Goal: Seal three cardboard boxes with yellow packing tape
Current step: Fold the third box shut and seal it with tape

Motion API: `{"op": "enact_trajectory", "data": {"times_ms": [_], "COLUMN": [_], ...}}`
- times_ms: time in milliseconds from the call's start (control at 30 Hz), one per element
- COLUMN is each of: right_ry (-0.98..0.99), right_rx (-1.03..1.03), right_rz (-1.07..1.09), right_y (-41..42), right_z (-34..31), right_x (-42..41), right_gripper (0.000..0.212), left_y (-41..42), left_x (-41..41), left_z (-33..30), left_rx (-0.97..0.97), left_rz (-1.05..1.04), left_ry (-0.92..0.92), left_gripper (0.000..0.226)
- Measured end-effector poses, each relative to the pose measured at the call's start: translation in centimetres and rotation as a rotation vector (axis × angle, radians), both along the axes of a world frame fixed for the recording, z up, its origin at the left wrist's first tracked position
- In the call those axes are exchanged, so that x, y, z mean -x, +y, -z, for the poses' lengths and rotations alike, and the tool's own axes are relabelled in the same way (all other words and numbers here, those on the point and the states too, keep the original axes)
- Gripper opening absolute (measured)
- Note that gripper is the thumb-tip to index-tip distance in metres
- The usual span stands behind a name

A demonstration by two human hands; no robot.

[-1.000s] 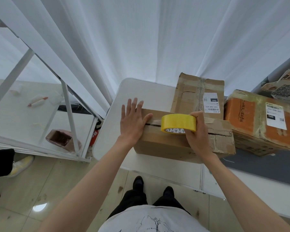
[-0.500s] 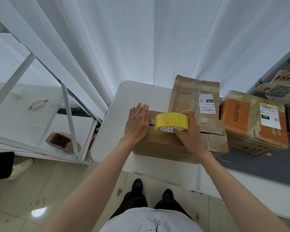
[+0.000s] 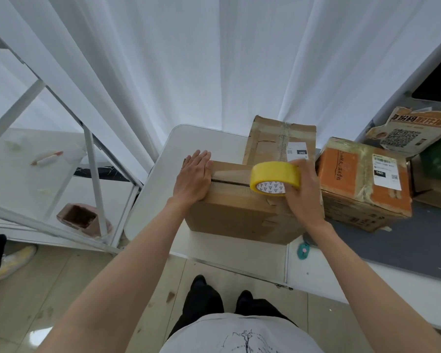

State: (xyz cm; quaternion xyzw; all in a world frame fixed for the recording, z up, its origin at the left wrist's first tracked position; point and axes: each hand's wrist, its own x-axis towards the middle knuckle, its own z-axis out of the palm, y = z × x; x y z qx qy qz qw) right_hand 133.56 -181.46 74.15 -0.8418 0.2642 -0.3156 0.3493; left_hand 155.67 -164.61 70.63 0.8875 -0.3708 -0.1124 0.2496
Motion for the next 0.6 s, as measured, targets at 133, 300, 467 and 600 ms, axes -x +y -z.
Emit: {"op": "enact_trajectory", "data": {"times_ms": [133, 300, 467, 600], "right_ry": [0.005, 0.075, 0.126, 0.171], "right_rx": [0.153, 0.247, 0.300, 0.338], "right_rz": [-0.030, -0.082, -0.199, -0.221], "right_y": [-0.1, -0.5, -0.4, 0.0], "right_z": [-1.0, -2.1, -1.9, -1.7], "right_x": [-0.5, -1.5, -1.3, -1.5], "right_gripper": [0.039, 0.048, 0.053, 0.051], "left_y": [0.1, 0.4, 0.4, 0.4], "left_x": [-0.1, 0.0, 0.1, 0.3], "left_z": [-0.1, 0.0, 0.1, 0.1], "left_rx": [-0.024, -0.075, -0.139, -0.182], "left_rz": [0.015, 0.049, 0.085, 0.089], "left_ry": [0.006, -0.026, -0.061, -0.095], "left_gripper": [0.053, 0.059, 0.067, 0.071]}}
